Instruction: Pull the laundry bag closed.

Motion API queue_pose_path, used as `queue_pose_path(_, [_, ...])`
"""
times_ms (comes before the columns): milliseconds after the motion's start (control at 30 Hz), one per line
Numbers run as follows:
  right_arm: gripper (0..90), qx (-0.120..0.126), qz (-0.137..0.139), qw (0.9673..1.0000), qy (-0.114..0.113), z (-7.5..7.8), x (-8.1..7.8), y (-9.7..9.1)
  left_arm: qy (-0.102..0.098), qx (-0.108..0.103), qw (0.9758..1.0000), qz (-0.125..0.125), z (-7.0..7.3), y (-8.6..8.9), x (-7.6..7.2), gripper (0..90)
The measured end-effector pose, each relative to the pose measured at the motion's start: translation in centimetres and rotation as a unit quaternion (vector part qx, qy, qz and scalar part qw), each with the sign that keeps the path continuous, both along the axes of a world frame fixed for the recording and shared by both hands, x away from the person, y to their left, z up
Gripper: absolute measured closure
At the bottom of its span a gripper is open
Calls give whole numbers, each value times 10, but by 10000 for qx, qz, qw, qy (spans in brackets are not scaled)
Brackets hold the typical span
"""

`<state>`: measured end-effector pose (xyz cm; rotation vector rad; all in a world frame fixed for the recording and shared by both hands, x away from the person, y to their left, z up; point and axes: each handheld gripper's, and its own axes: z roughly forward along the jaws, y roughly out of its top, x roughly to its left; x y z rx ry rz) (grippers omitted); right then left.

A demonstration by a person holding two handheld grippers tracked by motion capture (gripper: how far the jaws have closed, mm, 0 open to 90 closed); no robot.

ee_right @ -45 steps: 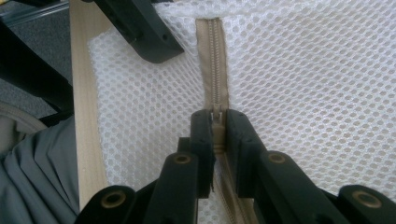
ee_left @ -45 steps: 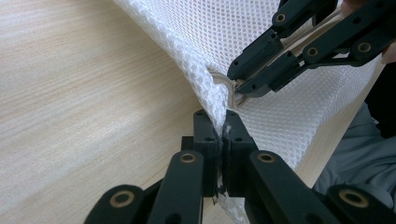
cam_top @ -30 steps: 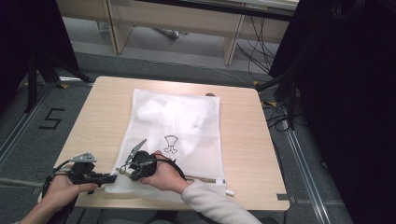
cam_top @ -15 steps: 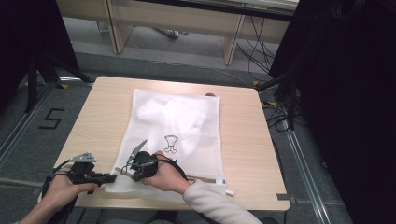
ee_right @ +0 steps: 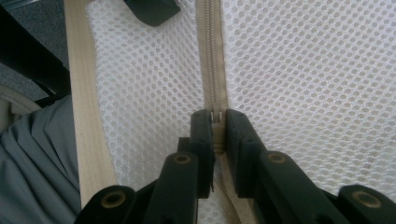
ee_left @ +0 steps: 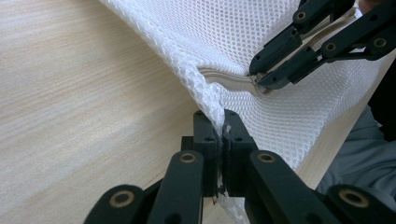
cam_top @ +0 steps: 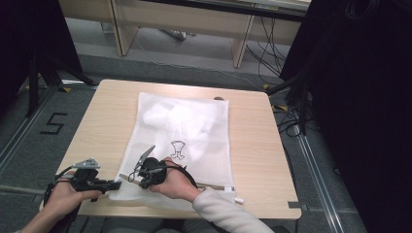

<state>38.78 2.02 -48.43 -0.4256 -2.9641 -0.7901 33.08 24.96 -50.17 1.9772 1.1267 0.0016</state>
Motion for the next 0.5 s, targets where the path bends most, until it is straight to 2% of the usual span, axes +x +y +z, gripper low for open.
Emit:
queue_pose_path(100, [823,8,26,10000,-9,0,0,0,-1,5,10000,8,0,0,0,859])
queue_pose_path(133, [823,-3,-79,10000,8,0,-1,-1,4,-8,10000,27,0,0,0,859])
queue_pose_path(233, [823,-36,-3,10000,21,1,0,-4,-2,21,10000,5,0,0,0,859])
queue_pose_path(300, [822,-24,-126,9999,12,0,-2,-3,-1,26,10000,9,0,0,0,859])
queue_pose_path(400, [823,-29,-101,9999,0,0,-1,-4,0,47,10000,6,0,0,0,859])
queue_pose_path(500, [822,-57,-99,9999,5,1,-1,-4,-33,-20,10000,35,-1,0,0,859])
